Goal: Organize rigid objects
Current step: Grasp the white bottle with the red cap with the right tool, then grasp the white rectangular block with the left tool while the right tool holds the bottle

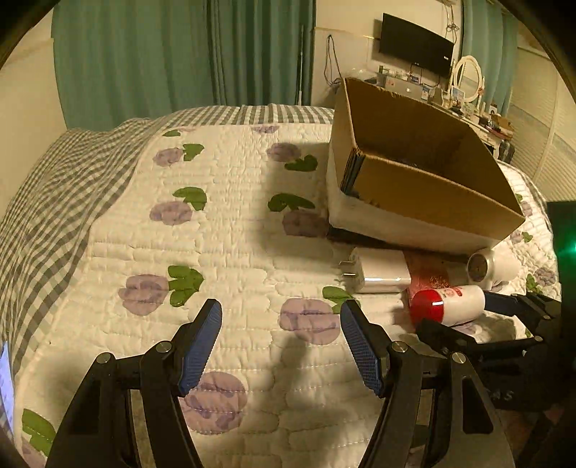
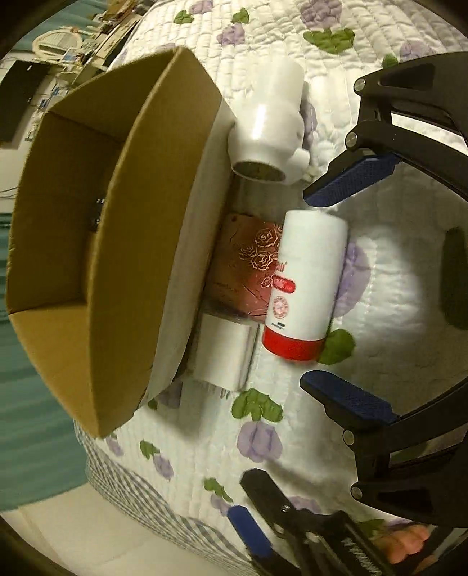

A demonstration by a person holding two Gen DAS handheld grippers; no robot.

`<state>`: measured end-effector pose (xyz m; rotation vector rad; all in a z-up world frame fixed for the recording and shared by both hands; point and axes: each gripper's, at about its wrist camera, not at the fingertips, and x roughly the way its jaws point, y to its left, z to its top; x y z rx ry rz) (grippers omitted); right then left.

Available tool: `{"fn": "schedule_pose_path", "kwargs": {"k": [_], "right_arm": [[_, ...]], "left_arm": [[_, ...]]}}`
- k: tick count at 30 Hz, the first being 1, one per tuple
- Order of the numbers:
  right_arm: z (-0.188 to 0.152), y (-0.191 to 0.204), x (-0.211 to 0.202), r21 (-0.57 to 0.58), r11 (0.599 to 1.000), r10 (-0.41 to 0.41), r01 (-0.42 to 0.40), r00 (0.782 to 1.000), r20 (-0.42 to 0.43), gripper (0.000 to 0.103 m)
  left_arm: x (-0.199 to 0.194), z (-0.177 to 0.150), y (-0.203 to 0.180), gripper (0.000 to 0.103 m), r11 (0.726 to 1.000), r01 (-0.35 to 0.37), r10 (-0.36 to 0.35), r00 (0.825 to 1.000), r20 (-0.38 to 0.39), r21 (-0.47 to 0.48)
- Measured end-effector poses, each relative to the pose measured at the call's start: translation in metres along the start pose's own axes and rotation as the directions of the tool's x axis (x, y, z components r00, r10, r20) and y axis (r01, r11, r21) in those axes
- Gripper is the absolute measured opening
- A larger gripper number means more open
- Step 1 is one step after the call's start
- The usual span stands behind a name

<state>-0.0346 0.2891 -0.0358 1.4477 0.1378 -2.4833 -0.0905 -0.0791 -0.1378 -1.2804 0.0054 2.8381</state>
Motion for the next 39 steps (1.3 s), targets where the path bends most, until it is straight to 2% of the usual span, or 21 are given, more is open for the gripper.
{"fn": "schedule_pose_path", "kwargs": {"k": [3,4,8,11,15,20,24,34,37,38,39], "right_arm": [[0.003,-0.002,0.009,0.028,1.000,0.001,-0.001,1.000,-0.001,0.092],[0.002,-0.004,0.011,0.030,1.000,0.005,-0.005,1.000,-0.001,0.081],[-0.002,-0.007,-0.006,-0.003,1.000,0.030,-0.030,0.998,0.047,0.081],[-0.002,-0.013,-0.034,-0.055,0.998,0.014,-0.008,0.994,0.112,0.081],[0.001,-0.040,-0.053,-0.018,1.000,-0.006,0.008,0.988,0.152,0.081],[0.005,-0.075,-0.056,0.040,0.998,-0.056,0.051,0.987,0.153,0.081],[0.006,-0.091,-0.053,0.079,0.997,-0.035,0.024,0.989,0.145,0.081],[0.011,-0.091,-0.046,0.068,0.997,0.020,-0.030,0.990,0.142,0.081],[0.010,-0.089,-0.045,0.066,0.997,0.025,-0.034,0.990,0.138,0.081],[0.010,-0.089,-0.045,0.065,0.997,0.025,-0.034,0.990,0.139,0.081],[0.009,-0.088,-0.046,0.062,0.998,0.024,-0.033,0.990,0.141,0.081]], "left_arm": [[0.003,-0.001,0.001,0.071,1.000,0.003,-0.003,1.000,-0.010,0.001],[0.003,-0.001,0.001,0.071,1.000,0.002,-0.002,1.000,-0.012,0.001],[0.003,0.000,-0.003,0.071,1.000,0.018,-0.018,1.000,-0.022,0.006],[0.004,0.002,-0.013,0.071,0.999,0.043,-0.042,0.998,-0.037,0.023],[0.009,0.009,-0.032,0.071,0.994,0.097,-0.094,0.994,-0.052,0.050],[0.017,0.019,-0.056,0.071,0.984,0.156,-0.153,0.987,-0.042,0.082],[0.038,0.027,-0.074,0.071,0.984,0.145,-0.138,0.988,-0.069,0.107],[0.079,0.035,-0.094,0.071,0.986,0.080,-0.062,0.991,-0.120,0.149],[0.080,0.034,-0.092,0.068,0.986,0.088,-0.072,0.991,-0.117,0.139],[0.079,0.034,-0.092,0.058,0.987,0.086,-0.071,0.991,-0.114,0.136],[0.076,0.034,-0.091,0.054,0.987,0.084,-0.069,0.992,-0.108,0.137]]}}
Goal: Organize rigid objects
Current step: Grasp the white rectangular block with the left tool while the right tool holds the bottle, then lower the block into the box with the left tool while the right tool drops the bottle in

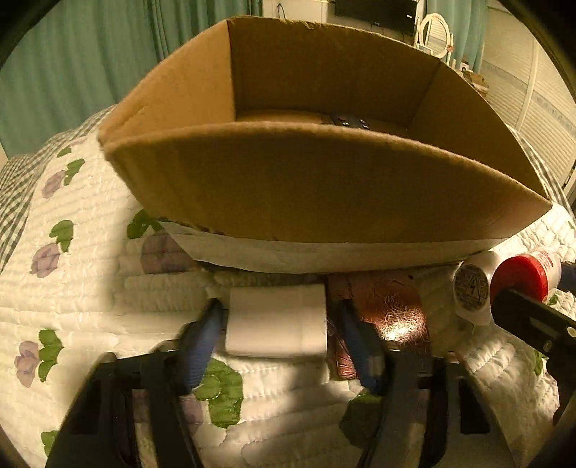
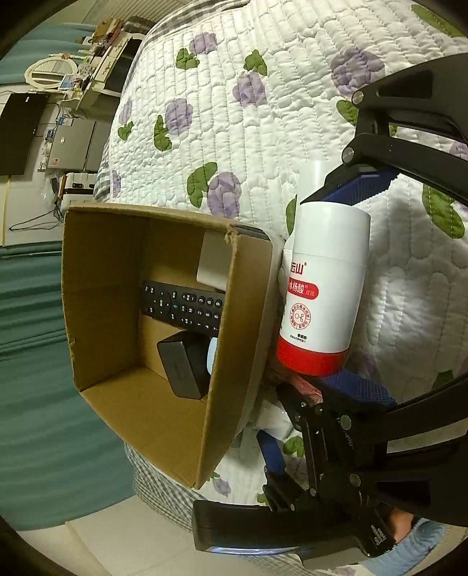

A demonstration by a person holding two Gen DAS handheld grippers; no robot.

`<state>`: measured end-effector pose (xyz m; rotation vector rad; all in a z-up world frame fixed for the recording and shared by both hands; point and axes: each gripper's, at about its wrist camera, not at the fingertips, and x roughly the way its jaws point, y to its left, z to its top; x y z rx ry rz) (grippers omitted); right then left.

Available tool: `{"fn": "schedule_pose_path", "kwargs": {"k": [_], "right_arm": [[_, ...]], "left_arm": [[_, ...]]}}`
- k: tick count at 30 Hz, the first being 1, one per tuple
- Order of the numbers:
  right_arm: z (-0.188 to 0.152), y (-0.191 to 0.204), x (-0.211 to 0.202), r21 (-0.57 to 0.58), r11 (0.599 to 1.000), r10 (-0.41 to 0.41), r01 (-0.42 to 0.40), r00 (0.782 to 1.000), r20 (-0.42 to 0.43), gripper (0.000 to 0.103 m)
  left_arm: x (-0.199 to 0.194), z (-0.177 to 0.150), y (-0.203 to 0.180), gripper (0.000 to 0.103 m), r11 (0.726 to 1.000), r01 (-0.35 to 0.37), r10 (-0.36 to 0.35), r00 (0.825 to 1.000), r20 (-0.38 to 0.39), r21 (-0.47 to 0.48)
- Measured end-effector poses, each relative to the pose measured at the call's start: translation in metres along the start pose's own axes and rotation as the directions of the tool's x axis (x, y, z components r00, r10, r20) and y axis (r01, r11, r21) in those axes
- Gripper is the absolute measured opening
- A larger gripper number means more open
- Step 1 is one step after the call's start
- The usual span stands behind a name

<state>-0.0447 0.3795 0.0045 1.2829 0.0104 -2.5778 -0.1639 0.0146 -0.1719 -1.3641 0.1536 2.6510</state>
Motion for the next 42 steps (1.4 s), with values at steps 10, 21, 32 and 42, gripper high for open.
{"fn": "schedule_pose_path", "kwargs": {"k": [10,21,32,42], "right_arm": [[0.001,0.010,-0.030,-0.030,0.999,-0.022,0.024,0.998,0.060,0.081],[0.008,0.024,-0.087,-0.068,0.997,-0.015,0.025,0.989,0.150,0.081],[0.053,0.007,-0.112,-0.070,0.997,0.058,-0.043,0.973,0.224,0.081],[0.123,-0.015,-0.087,-0.103,0.995,0.049,-0.019,0.955,0.294,0.081]], "left_arm": [[-0.046,-0.008,-0.004,0.054,1.000,0.013,-0.012,0.999,0.048,-0.006],[-0.135,-0.003,0.002,0.054,1.000,0.008,-0.004,0.979,0.205,-0.020],[-0.175,0.052,-0.015,0.054,0.999,0.036,-0.037,0.944,0.328,0.010],[-0.116,0.116,-0.026,0.054,1.000,0.010,-0.017,0.949,0.315,0.025]]}}
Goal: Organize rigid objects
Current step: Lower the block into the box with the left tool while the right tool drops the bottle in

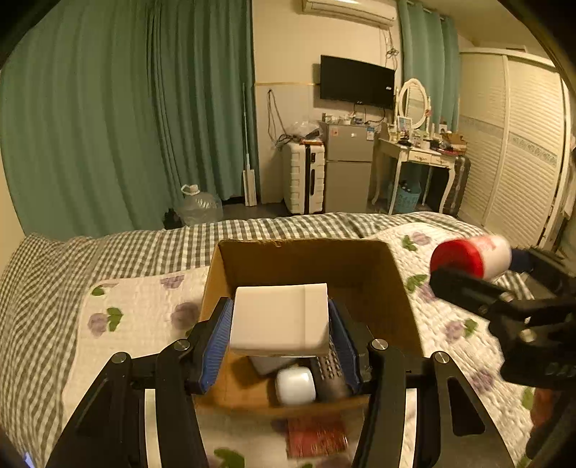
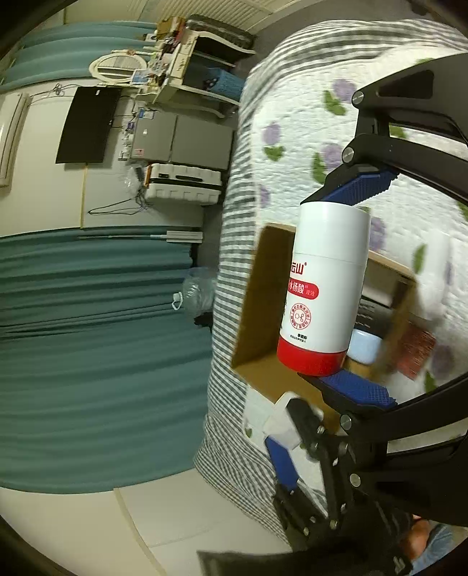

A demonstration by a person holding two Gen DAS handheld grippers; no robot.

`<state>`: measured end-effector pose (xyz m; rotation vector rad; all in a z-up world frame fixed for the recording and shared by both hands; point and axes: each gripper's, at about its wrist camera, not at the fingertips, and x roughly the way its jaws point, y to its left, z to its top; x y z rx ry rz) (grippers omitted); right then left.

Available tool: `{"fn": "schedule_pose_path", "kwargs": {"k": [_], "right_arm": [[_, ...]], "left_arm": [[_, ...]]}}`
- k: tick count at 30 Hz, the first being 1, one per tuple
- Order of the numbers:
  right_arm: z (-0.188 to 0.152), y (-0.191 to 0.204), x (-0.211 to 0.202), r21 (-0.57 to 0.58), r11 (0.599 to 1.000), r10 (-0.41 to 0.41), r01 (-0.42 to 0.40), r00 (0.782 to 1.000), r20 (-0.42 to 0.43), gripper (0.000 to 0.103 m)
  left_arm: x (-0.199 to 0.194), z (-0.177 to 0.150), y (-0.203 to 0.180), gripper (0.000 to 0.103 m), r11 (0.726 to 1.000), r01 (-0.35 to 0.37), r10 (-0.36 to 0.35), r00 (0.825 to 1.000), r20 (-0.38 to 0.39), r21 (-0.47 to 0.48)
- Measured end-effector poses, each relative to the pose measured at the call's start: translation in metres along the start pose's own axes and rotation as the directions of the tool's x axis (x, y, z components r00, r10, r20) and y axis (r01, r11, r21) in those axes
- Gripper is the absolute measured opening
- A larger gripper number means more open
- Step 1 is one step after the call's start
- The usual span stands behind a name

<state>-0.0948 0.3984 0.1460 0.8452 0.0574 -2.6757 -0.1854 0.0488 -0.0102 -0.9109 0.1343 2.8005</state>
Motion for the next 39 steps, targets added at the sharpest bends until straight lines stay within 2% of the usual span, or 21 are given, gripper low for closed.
{"fn": "schedule_pose_path", "kwargs": {"k": [7,15,17,20,24,29,31,32,34,39], "right_arm": [[0.012,-0.007,0.058,-0.012,1.000,0.001,-0.001,1.000,-0.024,0.081],[-0.002,-0.006,0.081,-0.008,1.000,0.023,-0.024,0.998,-0.062,0.081],[-0.002,-0.009,0.079,-0.002,1.000,0.020,-0.020,0.998,-0.055,0.081],[0.000,-0.014,0.074,0.003,1.000,0.019,-0.019,0.999,-0.043,0.081],[0.004,-0.014,0.077,0.010,1.000,0.025,-0.025,0.999,-0.047,0.081],[0.005,-0.014,0.105,-0.012,1.000,-0.005,0.004,0.995,-0.095,0.081],[0.005,-0.014,0.112,-0.013,1.000,0.007,-0.009,0.994,-0.111,0.081],[0.003,-0.013,0.111,-0.013,1.000,0.007,-0.008,0.994,-0.110,0.084],[0.002,-0.010,0.099,-0.021,1.000,-0.013,0.012,0.998,-0.069,0.095],[0.007,-0.005,0.047,-0.022,0.999,-0.036,0.036,0.999,-0.013,0.097]], "left_arm": [[0.068,-0.004,0.005,0.054,1.000,-0.014,0.013,0.998,-0.065,-0.009],[0.098,-0.011,0.004,0.056,1.000,-0.011,0.013,0.995,-0.094,0.020],[0.098,-0.009,0.004,0.057,1.000,-0.012,0.012,0.996,-0.085,0.006],[0.093,-0.006,0.003,0.068,0.999,-0.041,0.042,0.997,-0.066,0.010],[0.082,-0.001,0.008,0.068,0.998,-0.057,0.059,0.997,-0.050,0.022],[0.074,0.001,0.012,0.069,0.997,-0.071,0.071,0.996,-0.052,0.012],[0.070,0.000,0.013,0.069,0.997,-0.073,0.073,0.996,-0.053,0.000],[0.067,0.000,0.014,0.069,0.997,-0.074,0.074,0.996,-0.055,-0.003],[0.059,-0.001,0.014,0.069,0.997,-0.072,0.072,0.996,-0.055,-0.007],[0.020,0.000,0.013,0.069,0.998,-0.067,0.066,0.997,-0.025,-0.008]]}}
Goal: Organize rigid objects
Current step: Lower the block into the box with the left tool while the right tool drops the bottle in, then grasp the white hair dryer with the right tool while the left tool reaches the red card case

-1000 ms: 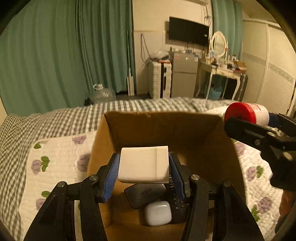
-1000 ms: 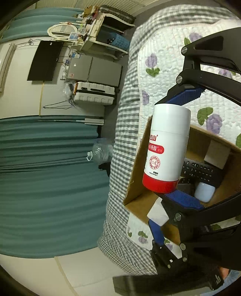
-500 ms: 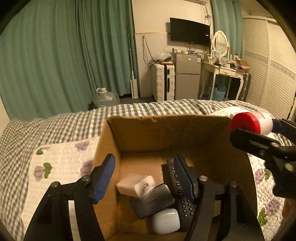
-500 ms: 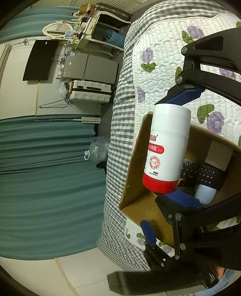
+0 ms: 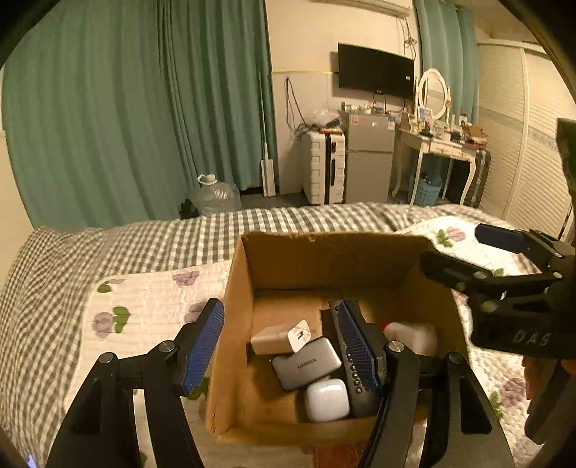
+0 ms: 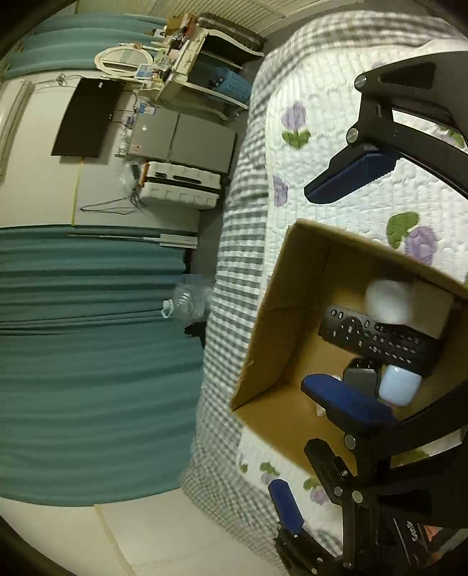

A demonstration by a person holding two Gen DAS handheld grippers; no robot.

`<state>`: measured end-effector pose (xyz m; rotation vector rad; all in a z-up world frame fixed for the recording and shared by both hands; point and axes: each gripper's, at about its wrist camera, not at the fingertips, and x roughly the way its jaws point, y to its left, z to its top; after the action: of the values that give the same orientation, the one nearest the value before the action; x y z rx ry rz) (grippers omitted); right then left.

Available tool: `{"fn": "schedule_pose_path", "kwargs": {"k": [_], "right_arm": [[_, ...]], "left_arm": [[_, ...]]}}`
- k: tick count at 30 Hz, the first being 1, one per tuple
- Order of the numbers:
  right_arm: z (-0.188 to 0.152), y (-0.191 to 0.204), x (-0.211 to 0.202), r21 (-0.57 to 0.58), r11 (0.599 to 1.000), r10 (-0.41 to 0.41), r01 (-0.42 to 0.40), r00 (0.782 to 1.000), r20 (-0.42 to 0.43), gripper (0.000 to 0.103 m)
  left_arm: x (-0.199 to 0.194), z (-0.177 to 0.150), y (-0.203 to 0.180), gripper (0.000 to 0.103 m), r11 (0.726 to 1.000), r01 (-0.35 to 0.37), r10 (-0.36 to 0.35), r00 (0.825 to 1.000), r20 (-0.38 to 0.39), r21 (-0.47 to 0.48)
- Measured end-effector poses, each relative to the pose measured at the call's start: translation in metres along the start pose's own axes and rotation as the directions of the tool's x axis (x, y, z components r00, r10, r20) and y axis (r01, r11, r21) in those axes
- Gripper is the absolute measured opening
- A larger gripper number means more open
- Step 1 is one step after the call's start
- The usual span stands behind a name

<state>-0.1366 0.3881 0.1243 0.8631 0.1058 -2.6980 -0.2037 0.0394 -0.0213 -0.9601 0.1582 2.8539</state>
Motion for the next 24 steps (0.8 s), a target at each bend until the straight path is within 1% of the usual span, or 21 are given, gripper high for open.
{"fn": "schedule_pose_path", "kwargs": {"k": [2,4,5,7,9,12,15,17,19,22,24], "right_arm": [[0.001,0.000,-0.019,-0.006,1.000,0.007,-0.007,1.000,0.010,0.102],[0.000,0.002,-0.047,-0.023,1.000,0.002,-0.001,1.000,0.029,0.103],[-0.001,0.003,-0.059,-0.033,0.999,-0.001,0.003,0.999,0.037,0.103],[-0.005,0.005,-0.077,-0.048,0.999,0.006,-0.005,0.999,0.040,0.103],[-0.013,0.004,-0.090,-0.063,0.998,0.016,-0.014,1.000,0.021,0.103],[-0.028,0.008,-0.099,-0.096,0.995,0.016,-0.017,1.000,-0.007,0.103],[-0.053,0.010,-0.095,-0.136,0.990,0.028,-0.036,0.998,-0.060,0.103],[-0.068,0.009,-0.091,-0.157,0.987,0.034,-0.045,0.997,-0.074,0.103],[-0.084,0.010,-0.078,-0.195,0.980,0.028,-0.048,0.994,-0.102,0.103],[-0.108,0.018,-0.051,-0.263,0.961,0.036,-0.081,0.984,-0.172,0.103],[-0.123,0.022,-0.030,-0.286,0.951,0.047,-0.115,0.971,-0.233,0.103]], "left_arm": [[-0.017,0.000,0.001,0.069,1.000,0.003,-0.003,1.000,0.009,-0.007],[-0.036,-0.001,0.000,0.069,1.000,0.000,0.000,1.000,0.019,-0.004],[-0.047,-0.003,0.000,0.071,1.000,-0.001,0.000,1.000,0.027,0.002],[-0.066,-0.008,-0.001,0.072,1.000,-0.003,0.003,0.999,0.043,0.011],[-0.081,-0.014,-0.002,0.072,1.000,-0.005,0.004,0.999,0.051,0.014],[-0.096,-0.027,-0.005,0.072,1.000,-0.011,0.010,0.999,0.050,0.020],[-0.098,-0.044,-0.007,0.072,1.000,-0.019,0.019,1.000,0.018,0.008],[-0.092,-0.058,-0.006,0.072,0.999,-0.033,0.033,0.999,-0.009,0.001],[-0.083,-0.074,-0.007,0.072,0.998,-0.061,0.061,0.997,-0.040,-0.007],[-0.065,-0.095,-0.008,0.072,0.998,-0.065,0.062,0.993,-0.098,-0.026],[-0.051,-0.110,-0.010,0.072,0.998,-0.057,0.052,0.989,-0.140,-0.033]]}}
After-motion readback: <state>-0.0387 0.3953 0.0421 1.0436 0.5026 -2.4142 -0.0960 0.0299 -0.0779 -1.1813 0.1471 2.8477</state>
